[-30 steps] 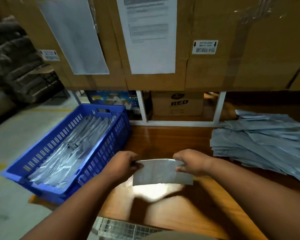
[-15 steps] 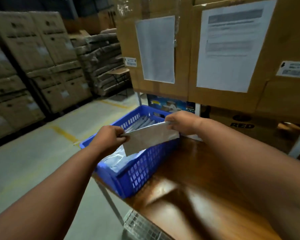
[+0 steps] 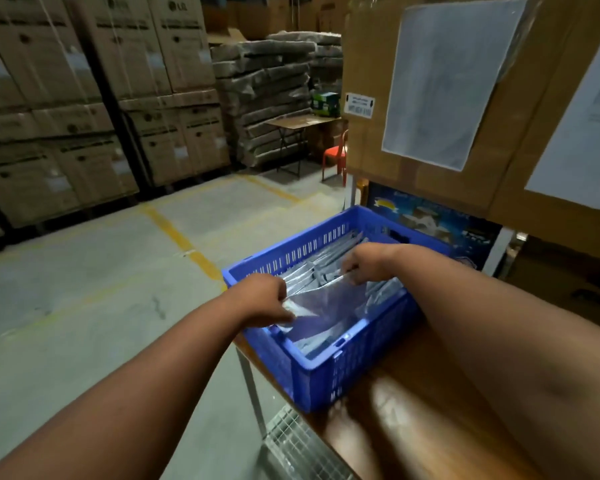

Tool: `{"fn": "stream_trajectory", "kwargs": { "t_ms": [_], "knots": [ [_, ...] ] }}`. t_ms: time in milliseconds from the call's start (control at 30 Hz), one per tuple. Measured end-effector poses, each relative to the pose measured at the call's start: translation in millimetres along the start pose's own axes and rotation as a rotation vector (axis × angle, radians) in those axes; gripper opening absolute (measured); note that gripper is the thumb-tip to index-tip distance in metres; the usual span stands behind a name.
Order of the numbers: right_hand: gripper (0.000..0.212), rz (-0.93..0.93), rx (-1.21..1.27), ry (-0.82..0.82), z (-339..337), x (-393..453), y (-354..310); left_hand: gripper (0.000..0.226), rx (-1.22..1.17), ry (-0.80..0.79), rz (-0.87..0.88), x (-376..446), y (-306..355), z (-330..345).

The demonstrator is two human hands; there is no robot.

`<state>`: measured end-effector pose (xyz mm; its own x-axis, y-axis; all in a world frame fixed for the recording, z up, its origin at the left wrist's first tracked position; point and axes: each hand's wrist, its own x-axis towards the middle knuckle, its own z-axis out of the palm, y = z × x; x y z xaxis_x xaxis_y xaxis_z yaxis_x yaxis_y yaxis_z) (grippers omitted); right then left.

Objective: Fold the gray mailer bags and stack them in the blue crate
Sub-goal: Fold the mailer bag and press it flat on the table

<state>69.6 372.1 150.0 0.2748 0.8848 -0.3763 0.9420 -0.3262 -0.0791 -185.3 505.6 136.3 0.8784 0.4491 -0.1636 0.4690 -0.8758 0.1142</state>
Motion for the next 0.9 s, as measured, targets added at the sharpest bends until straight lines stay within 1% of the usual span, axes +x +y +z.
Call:
{"fn": "stream_trajectory", "kwargs": {
  "t_ms": [100, 200, 267, 333, 433, 467, 533, 600, 667, 733, 767, 833, 900],
  "knots": [
    [0.022, 0.006, -0.077, -0.055, 10.3, 19.7, 2.1, 0.026, 0.028, -0.055, 0.011, 19.8, -0.4, 6.0],
    [0.017, 0.079, -0.081, -0.061, 16.3, 32.4, 18.2, 0.02, 0.134, -0.183, 0.015, 36.0, 2.7, 17.0],
    [0.021, 0.11, -0.074, -0.071, 16.4, 36.1, 24.2, 0.02, 0.175, -0.255, 0.027, 42.4, 6.8, 21.6],
    [0.026, 0.111, -0.075, -0.093, 20.0, 41.0, 22.3, 0.025, 0.187, -0.324, 0.028, 46.8, 11.2, 25.6],
    [0.03, 0.057, -0.066, -0.129, 29.9, 54.8, 11.8, 0.049, 0.117, -0.354, 0.014, 49.8, 13.3, 25.5],
    [0.031, 0.029, -0.062, -0.144, 33.3, 59.6, 7.1, 0.051, 0.076, -0.363, 0.012, 51.4, 12.4, 24.5],
    [0.034, -0.01, -0.053, -0.167, 41.0, 68.8, -1.8, 0.041, 0.016, -0.397, 0.011, 57.3, 11.5, 25.9],
    [0.035, -0.035, -0.056, -0.189, 49.6, 77.3, -6.9, 0.032, 0.1, -0.429, 0.034, 61.0, 12.8, 27.8],
    [0.031, -0.043, -0.083, -0.208, 58.8, 85.4, -6.9, 0.034, 0.2, -0.438, 0.05, 62.8, 15.0, 32.6],
    [0.026, -0.035, -0.087, -0.206, 69.0, 92.5, -2.2, 0.039, 0.19, -0.449, 0.019, 68.4, 15.7, 40.1],
    [0.025, -0.033, -0.083, -0.195, 72.7, 93.8, -0.3, 0.046, 0.186, -0.464, 0.002, 70.8, 17.3, 41.9],
    [0.021, -0.035, -0.051, -0.164, 73.8, 92.2, 1.9, 0.053, 0.17, -0.519, -0.028, 76.0, 22.9, 44.6],
    [0.021, -0.018, 0.002, -0.146, 72.9, 90.7, 5.3, 0.056, 0.143, -0.611, -0.058, 83.3, 28.9, 50.9]
  ]
}}
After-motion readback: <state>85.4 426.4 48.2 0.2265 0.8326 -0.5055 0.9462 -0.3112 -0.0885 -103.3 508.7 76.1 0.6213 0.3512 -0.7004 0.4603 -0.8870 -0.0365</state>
